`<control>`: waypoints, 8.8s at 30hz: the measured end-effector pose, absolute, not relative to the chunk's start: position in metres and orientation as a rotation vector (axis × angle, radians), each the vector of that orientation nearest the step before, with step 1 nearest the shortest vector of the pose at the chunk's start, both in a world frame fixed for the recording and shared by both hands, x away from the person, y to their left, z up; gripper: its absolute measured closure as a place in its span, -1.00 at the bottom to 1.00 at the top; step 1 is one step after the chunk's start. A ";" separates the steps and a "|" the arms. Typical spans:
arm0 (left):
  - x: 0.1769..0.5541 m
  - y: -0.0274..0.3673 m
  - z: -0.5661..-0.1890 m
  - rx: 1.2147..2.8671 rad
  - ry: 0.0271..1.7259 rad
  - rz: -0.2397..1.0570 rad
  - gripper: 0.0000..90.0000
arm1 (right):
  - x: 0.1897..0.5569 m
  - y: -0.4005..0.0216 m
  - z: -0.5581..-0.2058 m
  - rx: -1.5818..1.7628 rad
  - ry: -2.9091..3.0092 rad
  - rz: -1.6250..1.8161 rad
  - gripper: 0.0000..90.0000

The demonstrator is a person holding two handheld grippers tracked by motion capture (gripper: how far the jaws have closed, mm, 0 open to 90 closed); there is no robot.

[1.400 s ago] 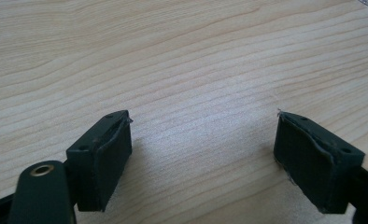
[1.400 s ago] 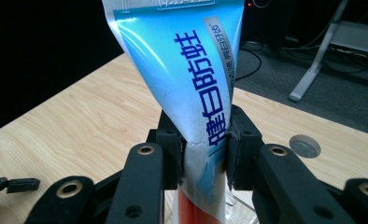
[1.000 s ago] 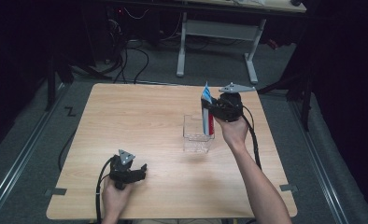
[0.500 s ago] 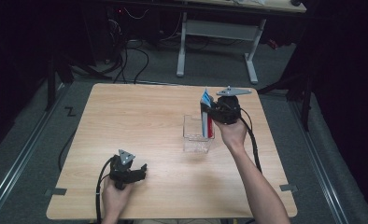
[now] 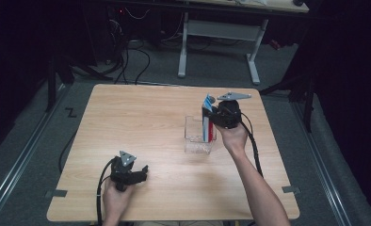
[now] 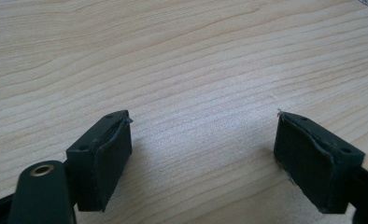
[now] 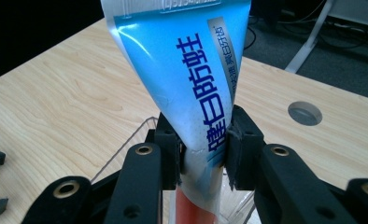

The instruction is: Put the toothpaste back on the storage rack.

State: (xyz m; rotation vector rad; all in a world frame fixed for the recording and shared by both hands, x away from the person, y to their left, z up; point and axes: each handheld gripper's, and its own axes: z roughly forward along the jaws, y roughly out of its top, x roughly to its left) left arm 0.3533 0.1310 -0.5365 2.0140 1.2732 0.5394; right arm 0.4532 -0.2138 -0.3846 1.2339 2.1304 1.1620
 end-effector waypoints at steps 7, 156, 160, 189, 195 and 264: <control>0.353 0.131 -0.537 2.013 1.273 0.539 -0.57 | 0.454 -0.211 -0.388 1.227 2.148 1.143 0.55; 0.354 0.131 -0.537 2.011 1.276 0.540 -0.57 | 0.404 -0.316 -0.409 1.444 1.959 1.175 0.04; 0.354 0.131 -0.537 2.011 1.276 0.540 -0.57 | 0.400 -0.320 -0.409 1.461 1.947 1.179 0.04; 0.354 0.131 -0.537 2.011 1.276 0.540 -0.57 | 0.379 -0.337 -0.420 1.483 1.926 1.177 0.09; 0.353 0.131 -0.537 2.011 1.276 0.540 -0.57 | 0.375 -0.338 -0.421 1.474 1.931 1.180 0.11; 0.354 0.131 -0.537 2.010 1.276 0.541 -0.57 | 0.335 -0.337 -0.489 1.526 1.981 1.047 0.23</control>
